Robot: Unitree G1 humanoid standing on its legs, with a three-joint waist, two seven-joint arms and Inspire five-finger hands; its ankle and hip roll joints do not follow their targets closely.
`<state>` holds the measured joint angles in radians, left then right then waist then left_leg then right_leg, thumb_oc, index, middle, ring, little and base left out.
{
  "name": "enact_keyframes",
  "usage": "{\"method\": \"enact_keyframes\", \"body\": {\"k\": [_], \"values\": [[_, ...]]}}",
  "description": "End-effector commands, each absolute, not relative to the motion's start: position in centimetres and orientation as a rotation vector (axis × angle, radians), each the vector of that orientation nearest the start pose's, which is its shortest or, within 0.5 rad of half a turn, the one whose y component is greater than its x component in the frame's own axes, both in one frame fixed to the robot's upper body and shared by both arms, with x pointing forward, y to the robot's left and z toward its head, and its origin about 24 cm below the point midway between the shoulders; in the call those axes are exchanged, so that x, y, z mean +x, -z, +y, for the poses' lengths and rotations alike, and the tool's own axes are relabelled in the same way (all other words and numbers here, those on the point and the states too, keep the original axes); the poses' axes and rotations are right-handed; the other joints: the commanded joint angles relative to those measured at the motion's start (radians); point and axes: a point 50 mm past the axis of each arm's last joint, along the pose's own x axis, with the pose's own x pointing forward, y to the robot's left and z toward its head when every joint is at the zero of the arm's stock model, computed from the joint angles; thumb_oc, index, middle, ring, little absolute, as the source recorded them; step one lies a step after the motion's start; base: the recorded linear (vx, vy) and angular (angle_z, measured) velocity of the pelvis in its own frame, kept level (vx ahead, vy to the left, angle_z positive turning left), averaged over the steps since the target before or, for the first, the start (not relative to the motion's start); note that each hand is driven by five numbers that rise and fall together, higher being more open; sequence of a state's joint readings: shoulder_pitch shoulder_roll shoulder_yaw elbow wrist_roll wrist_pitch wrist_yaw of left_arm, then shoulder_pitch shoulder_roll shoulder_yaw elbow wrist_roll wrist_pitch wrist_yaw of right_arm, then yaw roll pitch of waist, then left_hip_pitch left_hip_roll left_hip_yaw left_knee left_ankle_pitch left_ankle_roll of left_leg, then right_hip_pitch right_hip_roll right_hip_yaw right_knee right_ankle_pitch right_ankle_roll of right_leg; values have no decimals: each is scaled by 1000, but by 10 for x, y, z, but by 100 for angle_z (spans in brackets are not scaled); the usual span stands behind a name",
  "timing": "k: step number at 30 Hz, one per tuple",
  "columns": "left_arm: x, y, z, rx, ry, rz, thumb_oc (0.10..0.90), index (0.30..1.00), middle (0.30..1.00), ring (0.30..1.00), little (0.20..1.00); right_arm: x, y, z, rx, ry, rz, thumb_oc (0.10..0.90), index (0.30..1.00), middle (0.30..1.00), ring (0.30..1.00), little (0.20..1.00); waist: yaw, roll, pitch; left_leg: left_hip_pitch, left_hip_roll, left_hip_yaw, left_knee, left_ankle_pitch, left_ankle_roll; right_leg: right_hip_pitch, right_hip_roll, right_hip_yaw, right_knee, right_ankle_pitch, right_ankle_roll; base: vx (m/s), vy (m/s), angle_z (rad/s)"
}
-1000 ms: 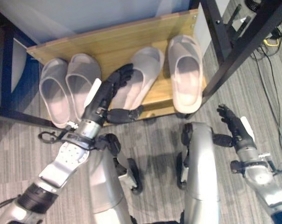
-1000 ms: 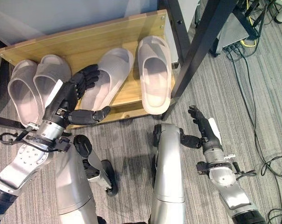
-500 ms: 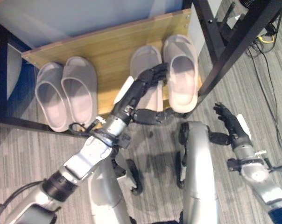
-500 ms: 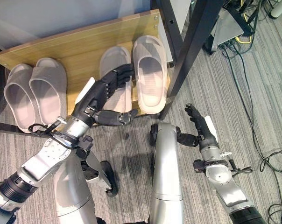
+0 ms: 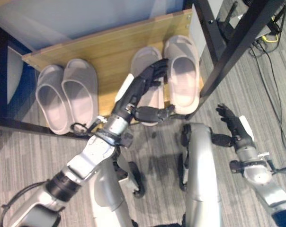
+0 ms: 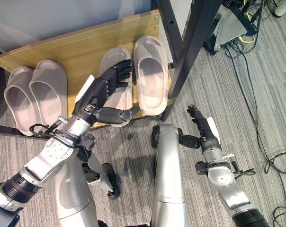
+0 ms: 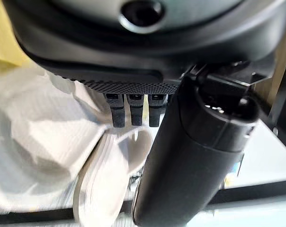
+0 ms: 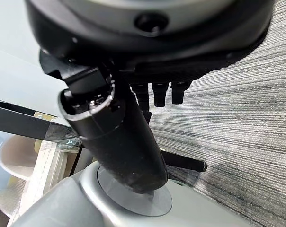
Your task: Arrange the slippers neatly on the shoe rack.
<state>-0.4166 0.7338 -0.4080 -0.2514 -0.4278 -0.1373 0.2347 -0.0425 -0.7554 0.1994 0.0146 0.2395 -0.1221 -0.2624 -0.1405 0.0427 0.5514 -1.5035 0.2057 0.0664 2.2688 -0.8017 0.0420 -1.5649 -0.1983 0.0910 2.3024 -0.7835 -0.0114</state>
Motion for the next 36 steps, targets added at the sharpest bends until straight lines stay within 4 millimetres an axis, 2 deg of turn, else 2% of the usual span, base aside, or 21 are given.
{"method": "enact_keyframes", "body": {"k": [1, 4, 8, 14, 25, 31, 36], "values": [[250, -257, 143, 149, 343, -917, 800, 900, 900, 900, 900, 263, -151, -220, -468, -39, -451, 800, 900, 900, 900, 900, 46, 3, -31, -67, -60, -99, -135, 88, -85, -5, -96, 81, -70, 9, -3, 0, 0, 0], [247, -253, 153, 161, 317, -896, 800, 900, 900, 900, 900, 260, -150, -221, -467, -37, -449, 800, 900, 900, 900, 900, 49, 2, -31, -67, -61, -101, -136, 88, -86, -5, -96, 80, -70, 10, -4, 0, 0, 0], [248, -246, 155, 175, 324, -853, 800, 900, 900, 900, 900, 259, -150, -222, -468, -39, -445, 800, 900, 900, 900, 900, 49, -1, -31, -67, -63, -104, -138, 89, -87, -5, -97, 82, -71, 15, -5, 0, 0, 0], [252, -243, 154, 173, 342, -830, 800, 900, 900, 900, 900, 261, -151, -222, -469, -40, -445, 800, 900, 900, 900, 900, 47, -5, -31, -67, -61, -104, -134, 86, -88, -5, -95, 83, -73, 15, -4, 0, 0, 0], [245, -245, 147, 165, 395, -849, 800, 900, 900, 900, 900, 260, -148, -220, -477, -54, -435, 800, 900, 900, 900, 900, 45, -7, -31, -67, -61, -98, -129, 78, -84, -5, -95, 90, -77, 14, 4, 1, 3, 0], [234, -255, 143, 130, 432, -907, 800, 900, 900, 900, 900, 257, -147, -219, -473, -61, -435, 800, 900, 900, 900, 900, 43, -6, -31, -67, -64, -96, -128, 74, -85, -5, -91, 97, -76, 13, 5, 0, 0, 0], [235, -251, 139, 128, 459, -877, 800, 900, 900, 900, 900, 257, -145, -218, -477, -67, -427, 800, 900, 900, 900, 900, 39, -8, -31, -67, -65, -93, -125, 73, -84, -5, -89, 102, -72, 12, 7, 0, 0, 0]]}}
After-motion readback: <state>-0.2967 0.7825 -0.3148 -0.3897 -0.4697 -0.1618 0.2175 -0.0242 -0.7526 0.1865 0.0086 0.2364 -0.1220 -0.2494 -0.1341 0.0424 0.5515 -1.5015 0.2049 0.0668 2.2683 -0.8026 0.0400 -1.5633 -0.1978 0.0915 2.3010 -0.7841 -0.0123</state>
